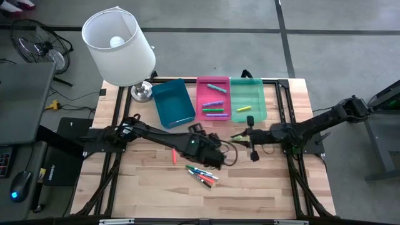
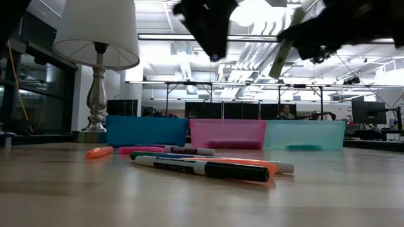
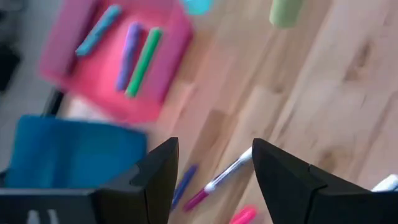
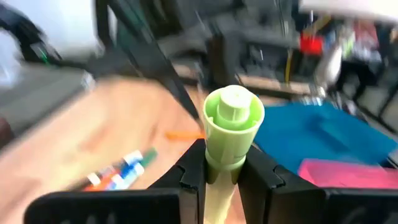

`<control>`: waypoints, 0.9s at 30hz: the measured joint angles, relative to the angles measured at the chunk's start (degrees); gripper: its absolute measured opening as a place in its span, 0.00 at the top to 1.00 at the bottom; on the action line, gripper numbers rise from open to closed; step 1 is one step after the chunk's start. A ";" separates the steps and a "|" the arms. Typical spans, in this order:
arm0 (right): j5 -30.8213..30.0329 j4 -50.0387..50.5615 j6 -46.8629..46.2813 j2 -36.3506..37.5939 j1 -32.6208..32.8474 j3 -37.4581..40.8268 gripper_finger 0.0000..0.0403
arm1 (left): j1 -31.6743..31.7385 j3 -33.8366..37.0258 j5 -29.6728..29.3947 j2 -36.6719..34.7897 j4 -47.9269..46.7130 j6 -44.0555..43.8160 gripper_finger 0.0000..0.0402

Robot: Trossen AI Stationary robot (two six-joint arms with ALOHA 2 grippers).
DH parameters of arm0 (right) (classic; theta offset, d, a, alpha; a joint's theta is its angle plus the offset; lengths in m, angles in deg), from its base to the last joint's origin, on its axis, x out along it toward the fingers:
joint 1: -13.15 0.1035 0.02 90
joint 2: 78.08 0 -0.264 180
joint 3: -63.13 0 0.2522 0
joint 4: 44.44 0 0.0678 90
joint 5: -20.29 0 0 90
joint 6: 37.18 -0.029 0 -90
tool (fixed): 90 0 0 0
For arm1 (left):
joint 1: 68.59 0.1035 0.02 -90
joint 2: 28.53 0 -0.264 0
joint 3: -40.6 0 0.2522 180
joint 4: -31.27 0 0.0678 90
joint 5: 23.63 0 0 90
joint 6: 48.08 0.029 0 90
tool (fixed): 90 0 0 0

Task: Pick & Place Markers
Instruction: Put the light green highlighter into the pink bin

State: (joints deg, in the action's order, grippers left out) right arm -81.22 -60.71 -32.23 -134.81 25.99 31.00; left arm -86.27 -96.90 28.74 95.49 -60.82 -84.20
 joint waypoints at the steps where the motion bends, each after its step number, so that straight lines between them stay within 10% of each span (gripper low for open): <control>1: 0.11 5.25 0.00 -0.03 -1.08 -2.79 0.87 | -0.55 0.01 -0.91 -0.24 -2.65 -2.32 0.50; 12: 5.83 40.89 6.96 -6.09 -18.33 -24.46 0.87 | -6.27 1.99 -9.02 0.04 -11.64 -13.66 0.50; 27: 16.01 63.10 19.59 -38.18 -35.49 -54.45 0.87 | -7.96 1.97 -10.74 -0.02 -11.57 -16.28 0.50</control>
State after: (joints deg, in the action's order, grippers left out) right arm -65.21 2.39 -12.63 -172.99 -9.49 -23.44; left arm -94.23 -94.93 17.99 95.47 -72.39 -100.48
